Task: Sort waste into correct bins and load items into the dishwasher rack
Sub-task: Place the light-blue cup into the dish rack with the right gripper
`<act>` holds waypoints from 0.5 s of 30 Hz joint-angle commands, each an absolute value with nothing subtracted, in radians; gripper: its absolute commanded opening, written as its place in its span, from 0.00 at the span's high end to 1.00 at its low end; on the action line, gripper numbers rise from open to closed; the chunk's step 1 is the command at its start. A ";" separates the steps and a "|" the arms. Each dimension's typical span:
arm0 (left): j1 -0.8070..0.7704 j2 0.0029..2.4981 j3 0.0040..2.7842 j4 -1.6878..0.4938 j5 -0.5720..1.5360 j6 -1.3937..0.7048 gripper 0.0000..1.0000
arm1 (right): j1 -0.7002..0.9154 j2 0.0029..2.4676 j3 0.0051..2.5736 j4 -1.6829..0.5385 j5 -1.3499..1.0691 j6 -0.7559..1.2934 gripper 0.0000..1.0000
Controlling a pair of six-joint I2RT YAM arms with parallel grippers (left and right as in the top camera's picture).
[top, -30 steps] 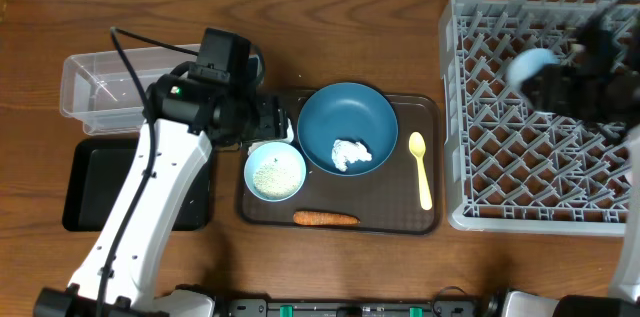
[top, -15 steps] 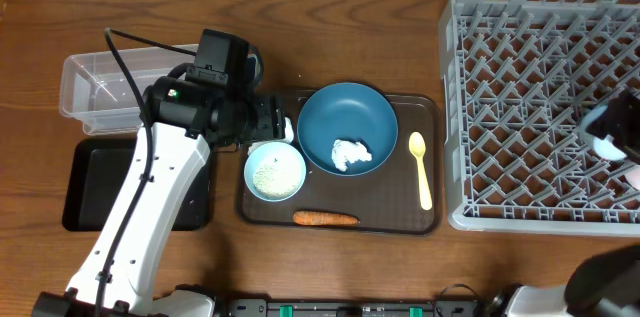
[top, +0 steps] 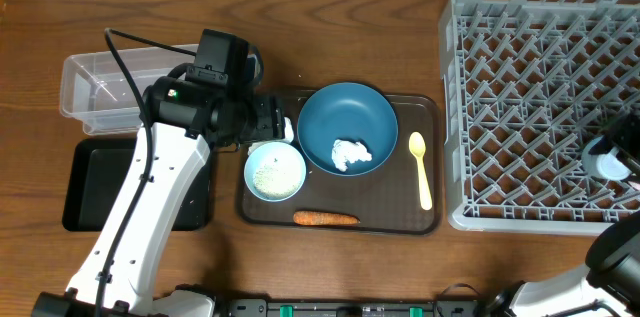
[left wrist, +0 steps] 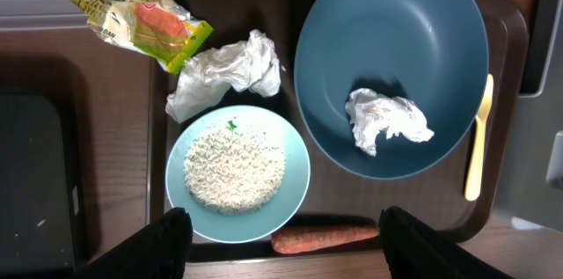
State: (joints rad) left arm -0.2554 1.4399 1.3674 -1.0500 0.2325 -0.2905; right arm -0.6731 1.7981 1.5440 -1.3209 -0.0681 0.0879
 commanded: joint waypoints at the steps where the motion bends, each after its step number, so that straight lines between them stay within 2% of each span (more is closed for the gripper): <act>1: -0.254 1.435 1.372 -1.055 0.223 -0.281 0.29 | -0.678 1.815 1.561 -1.325 -0.048 0.101 0.78; 3: -0.254 1.435 1.372 -1.055 0.223 -0.281 0.29 | -0.678 1.818 1.559 -1.324 -0.048 0.101 0.74; 4: -0.254 1.435 1.372 -1.055 0.223 -0.281 0.29 | -0.678 1.818 1.557 -1.321 -0.048 0.101 0.67; 7: -0.254 1.435 1.372 -1.055 0.223 -0.281 0.29 | -0.678 1.818 1.555 -1.321 -0.049 0.101 0.30; 9: -0.254 1.435 1.372 -1.055 0.223 -0.281 0.29 | -0.678 1.818 1.555 -1.321 -0.059 0.101 0.13; 13: -0.254 1.435 1.372 -1.055 0.223 -0.281 0.29 | -0.678 1.818 1.555 -1.320 -0.080 0.101 0.04; 15: -0.254 1.435 1.372 -1.055 0.223 -0.281 0.29 | -0.677 1.818 1.555 -1.320 -0.085 0.101 0.02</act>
State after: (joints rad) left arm -0.2554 1.4399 1.3674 -1.0500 0.2325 -0.2905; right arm -0.6731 1.8103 1.5440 -1.3201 -0.0677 0.0975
